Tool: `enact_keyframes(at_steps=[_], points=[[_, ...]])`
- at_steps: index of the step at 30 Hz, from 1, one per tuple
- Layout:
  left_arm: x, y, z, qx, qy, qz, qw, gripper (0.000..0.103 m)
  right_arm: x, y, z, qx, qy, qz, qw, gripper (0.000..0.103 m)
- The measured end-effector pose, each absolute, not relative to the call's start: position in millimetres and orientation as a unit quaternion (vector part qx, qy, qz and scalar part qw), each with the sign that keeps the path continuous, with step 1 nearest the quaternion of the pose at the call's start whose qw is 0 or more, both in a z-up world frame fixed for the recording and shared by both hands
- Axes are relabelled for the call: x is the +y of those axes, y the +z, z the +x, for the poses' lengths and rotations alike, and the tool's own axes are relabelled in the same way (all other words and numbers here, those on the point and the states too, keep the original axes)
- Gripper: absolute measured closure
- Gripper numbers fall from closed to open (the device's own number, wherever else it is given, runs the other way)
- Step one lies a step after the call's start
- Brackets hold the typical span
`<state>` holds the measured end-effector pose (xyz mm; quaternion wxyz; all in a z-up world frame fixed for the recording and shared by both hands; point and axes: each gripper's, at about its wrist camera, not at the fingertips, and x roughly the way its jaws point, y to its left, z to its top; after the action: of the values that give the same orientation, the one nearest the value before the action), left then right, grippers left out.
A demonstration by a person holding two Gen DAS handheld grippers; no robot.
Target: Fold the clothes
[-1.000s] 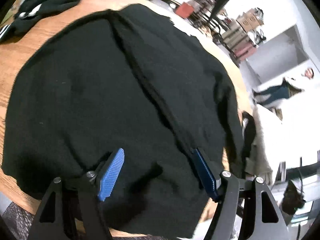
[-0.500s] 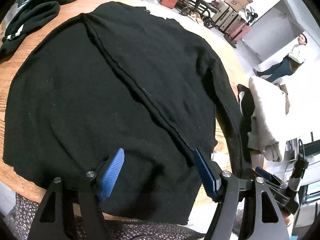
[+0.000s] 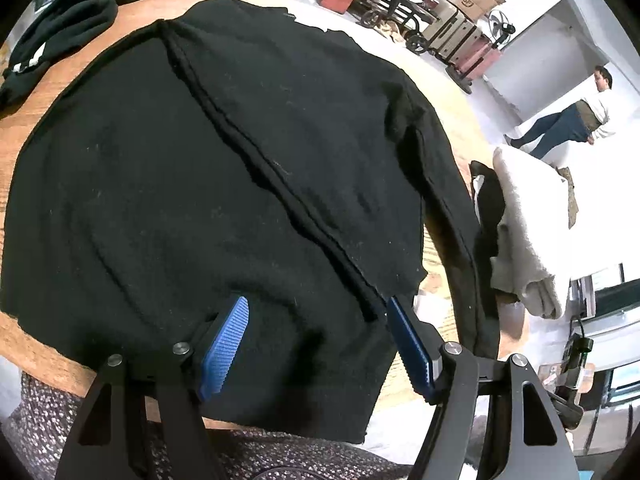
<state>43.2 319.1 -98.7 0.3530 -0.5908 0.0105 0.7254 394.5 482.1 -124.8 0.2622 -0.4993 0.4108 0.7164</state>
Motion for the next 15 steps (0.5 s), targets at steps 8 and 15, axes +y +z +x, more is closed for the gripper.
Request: enact_keyframes(at_steps=[8,15], points=[[311.7,-94.9,47.0,0.003,0.726,-0.591,0.350,0.031,470.6,-114.3,399.9,0.447,0.744,-0.453,0.201,0.079],[306.7,-79.9,58.1,-0.030,0.701,-0.578,0.417,0.031,441.9,-62.4,360.9,0.392,0.797,-0.445,0.113,0.095]])
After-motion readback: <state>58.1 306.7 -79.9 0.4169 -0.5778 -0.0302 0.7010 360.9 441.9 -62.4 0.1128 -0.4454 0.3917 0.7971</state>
